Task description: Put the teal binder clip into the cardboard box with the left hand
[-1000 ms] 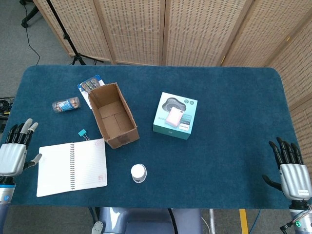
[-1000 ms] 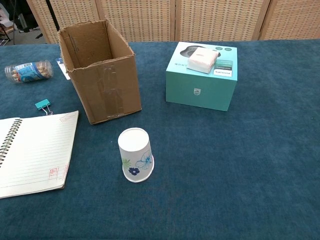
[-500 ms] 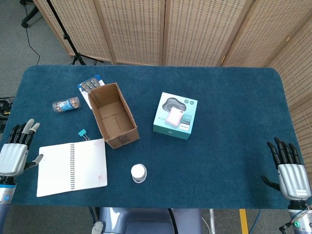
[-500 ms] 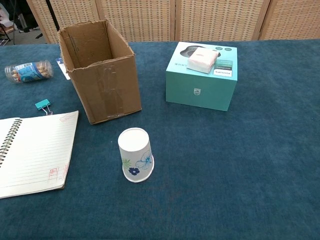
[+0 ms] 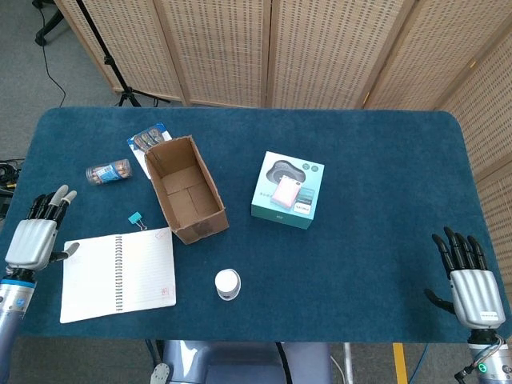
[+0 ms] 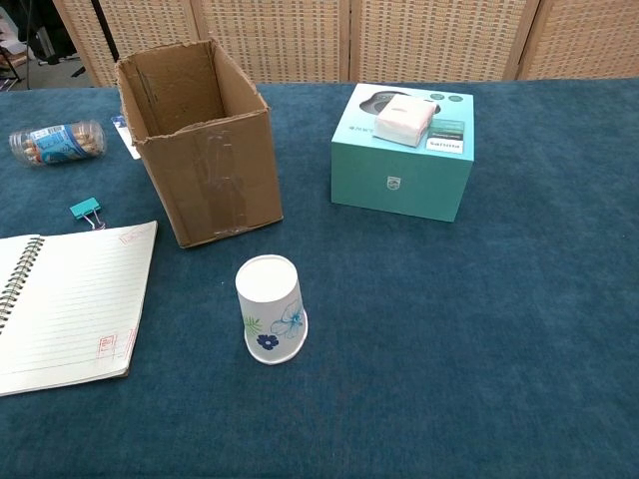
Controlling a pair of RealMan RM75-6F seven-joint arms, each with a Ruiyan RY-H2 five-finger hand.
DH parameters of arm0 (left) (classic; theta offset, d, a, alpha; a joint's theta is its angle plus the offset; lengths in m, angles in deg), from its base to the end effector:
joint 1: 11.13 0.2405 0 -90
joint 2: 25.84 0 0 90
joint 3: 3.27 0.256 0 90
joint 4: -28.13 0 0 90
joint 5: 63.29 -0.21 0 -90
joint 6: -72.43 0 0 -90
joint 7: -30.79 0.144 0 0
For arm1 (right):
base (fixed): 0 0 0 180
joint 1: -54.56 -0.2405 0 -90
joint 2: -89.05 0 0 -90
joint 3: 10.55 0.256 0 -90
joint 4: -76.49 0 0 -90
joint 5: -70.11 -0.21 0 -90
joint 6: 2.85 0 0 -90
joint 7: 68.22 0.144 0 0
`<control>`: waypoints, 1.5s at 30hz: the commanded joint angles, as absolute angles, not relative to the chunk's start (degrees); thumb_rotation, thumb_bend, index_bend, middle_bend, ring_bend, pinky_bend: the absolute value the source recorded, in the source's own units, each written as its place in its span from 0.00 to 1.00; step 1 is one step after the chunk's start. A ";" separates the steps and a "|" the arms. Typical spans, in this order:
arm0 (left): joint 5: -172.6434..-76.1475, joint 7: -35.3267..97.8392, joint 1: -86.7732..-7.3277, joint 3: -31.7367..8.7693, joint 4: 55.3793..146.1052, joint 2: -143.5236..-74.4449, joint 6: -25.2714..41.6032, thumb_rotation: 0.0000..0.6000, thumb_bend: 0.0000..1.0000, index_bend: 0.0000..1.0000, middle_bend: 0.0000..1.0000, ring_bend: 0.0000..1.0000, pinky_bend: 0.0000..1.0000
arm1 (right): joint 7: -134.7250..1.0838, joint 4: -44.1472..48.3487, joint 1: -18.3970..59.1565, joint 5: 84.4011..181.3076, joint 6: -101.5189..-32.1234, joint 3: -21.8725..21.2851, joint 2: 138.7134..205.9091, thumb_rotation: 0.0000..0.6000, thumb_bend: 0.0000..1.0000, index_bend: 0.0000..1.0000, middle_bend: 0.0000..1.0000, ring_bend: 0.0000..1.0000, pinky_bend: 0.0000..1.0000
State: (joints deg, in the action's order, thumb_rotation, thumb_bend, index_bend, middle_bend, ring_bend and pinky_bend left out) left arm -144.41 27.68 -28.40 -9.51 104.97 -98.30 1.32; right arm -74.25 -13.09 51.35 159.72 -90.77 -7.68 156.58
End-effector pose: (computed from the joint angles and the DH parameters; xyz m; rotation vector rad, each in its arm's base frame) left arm -0.3232 0.2685 0.1231 -1.5040 -0.8974 -0.8571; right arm -0.3092 -0.1721 0.1474 1.4208 -0.7869 0.8770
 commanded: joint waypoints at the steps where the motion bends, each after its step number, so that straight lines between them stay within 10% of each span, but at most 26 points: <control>1: -142.50 29.42 -30.61 -10.32 106.21 -97.91 4.85 1.00 0.23 0.13 0.00 0.00 0.00 | -74.12 -13.09 51.37 159.78 -90.86 -7.70 156.55 1.00 0.16 0.00 0.00 0.00 0.00; 12: -139.11 35.61 -35.14 -11.02 108.44 -98.82 11.29 1.00 0.25 0.29 0.00 0.00 0.00 | -73.80 -13.02 51.29 160.00 -90.81 -7.79 156.51 1.00 0.16 0.00 0.00 0.00 0.00; 45: -127.83 51.87 -45.47 -12.29 100.80 -110.26 20.07 1.00 0.31 0.33 0.00 0.00 0.00 | -72.21 -12.58 51.04 160.33 -90.87 -7.78 156.25 1.00 0.16 0.00 0.00 0.00 0.00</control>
